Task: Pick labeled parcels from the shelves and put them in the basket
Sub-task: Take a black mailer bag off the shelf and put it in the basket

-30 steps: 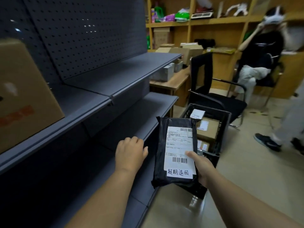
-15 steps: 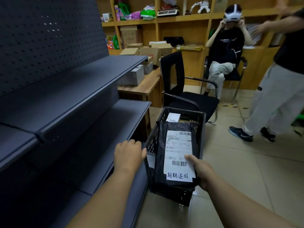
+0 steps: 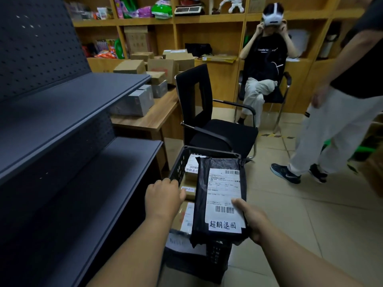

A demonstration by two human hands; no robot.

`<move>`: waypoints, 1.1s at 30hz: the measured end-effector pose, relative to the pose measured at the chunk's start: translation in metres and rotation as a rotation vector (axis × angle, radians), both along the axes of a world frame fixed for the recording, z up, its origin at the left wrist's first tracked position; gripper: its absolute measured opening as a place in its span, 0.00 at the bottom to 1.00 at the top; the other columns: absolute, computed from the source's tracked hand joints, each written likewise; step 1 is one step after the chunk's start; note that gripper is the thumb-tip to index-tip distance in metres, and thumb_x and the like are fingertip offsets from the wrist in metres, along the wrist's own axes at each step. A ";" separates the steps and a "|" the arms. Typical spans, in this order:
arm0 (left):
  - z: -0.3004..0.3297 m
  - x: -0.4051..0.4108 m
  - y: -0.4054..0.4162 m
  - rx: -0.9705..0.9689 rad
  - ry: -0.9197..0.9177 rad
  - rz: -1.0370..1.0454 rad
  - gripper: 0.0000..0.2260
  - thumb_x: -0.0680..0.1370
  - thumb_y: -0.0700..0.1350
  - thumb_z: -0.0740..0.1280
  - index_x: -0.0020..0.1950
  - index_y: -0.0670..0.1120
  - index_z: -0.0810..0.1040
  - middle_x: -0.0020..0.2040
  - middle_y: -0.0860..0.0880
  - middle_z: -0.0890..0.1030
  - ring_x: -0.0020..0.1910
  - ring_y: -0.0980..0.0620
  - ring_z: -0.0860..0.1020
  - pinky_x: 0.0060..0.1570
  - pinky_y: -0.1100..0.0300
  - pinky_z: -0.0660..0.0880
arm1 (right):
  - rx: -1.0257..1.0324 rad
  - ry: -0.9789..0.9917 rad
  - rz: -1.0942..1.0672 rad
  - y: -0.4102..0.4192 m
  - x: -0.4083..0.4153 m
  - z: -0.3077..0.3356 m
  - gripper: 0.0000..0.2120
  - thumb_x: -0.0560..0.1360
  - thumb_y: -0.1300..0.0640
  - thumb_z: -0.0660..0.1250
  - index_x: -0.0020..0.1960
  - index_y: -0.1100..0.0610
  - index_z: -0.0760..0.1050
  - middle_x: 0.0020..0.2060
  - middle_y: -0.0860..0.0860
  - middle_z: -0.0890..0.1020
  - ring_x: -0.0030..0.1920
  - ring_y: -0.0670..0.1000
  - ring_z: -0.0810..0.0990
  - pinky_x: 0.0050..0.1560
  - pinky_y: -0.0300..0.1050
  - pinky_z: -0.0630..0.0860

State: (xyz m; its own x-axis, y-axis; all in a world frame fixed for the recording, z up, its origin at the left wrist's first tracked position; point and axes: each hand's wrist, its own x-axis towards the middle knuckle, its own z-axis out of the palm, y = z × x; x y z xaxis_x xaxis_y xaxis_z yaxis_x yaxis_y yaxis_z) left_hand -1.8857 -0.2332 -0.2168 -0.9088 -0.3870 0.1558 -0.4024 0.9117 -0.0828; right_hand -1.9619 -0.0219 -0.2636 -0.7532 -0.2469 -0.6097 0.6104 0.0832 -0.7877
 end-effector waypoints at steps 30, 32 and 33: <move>-0.105 -0.246 -0.087 0.430 -0.097 -0.092 0.17 0.79 0.56 0.57 0.55 0.48 0.79 0.51 0.49 0.80 0.48 0.48 0.78 0.41 0.57 0.72 | 0.059 -0.079 -0.245 -0.084 -0.198 -0.084 0.11 0.72 0.55 0.71 0.46 0.64 0.79 0.37 0.60 0.85 0.34 0.58 0.84 0.31 0.46 0.79; -0.116 -0.251 -0.087 0.581 -0.122 -0.046 0.15 0.78 0.55 0.58 0.54 0.48 0.79 0.49 0.49 0.81 0.46 0.48 0.78 0.37 0.59 0.70 | 0.067 -0.089 -0.254 -0.088 -0.203 -0.090 0.12 0.71 0.55 0.71 0.46 0.64 0.79 0.38 0.60 0.85 0.36 0.59 0.84 0.34 0.49 0.81; -0.122 -0.252 -0.086 0.673 -0.131 -0.018 0.14 0.78 0.55 0.59 0.51 0.48 0.80 0.45 0.50 0.81 0.44 0.48 0.78 0.36 0.60 0.69 | 0.071 -0.097 -0.259 -0.089 -0.206 -0.093 0.12 0.71 0.55 0.71 0.46 0.64 0.79 0.38 0.61 0.85 0.37 0.60 0.84 0.37 0.51 0.81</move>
State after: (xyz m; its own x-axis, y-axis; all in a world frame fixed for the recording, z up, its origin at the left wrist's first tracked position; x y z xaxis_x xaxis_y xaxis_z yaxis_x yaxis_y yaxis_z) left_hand -2.1381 -0.3194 -0.3389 -0.9109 -0.3454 -0.2256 -0.4121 0.7880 0.4573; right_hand -2.1676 -0.1111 -0.3569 -0.7232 -0.0079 -0.6906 0.6905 -0.0325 -0.7226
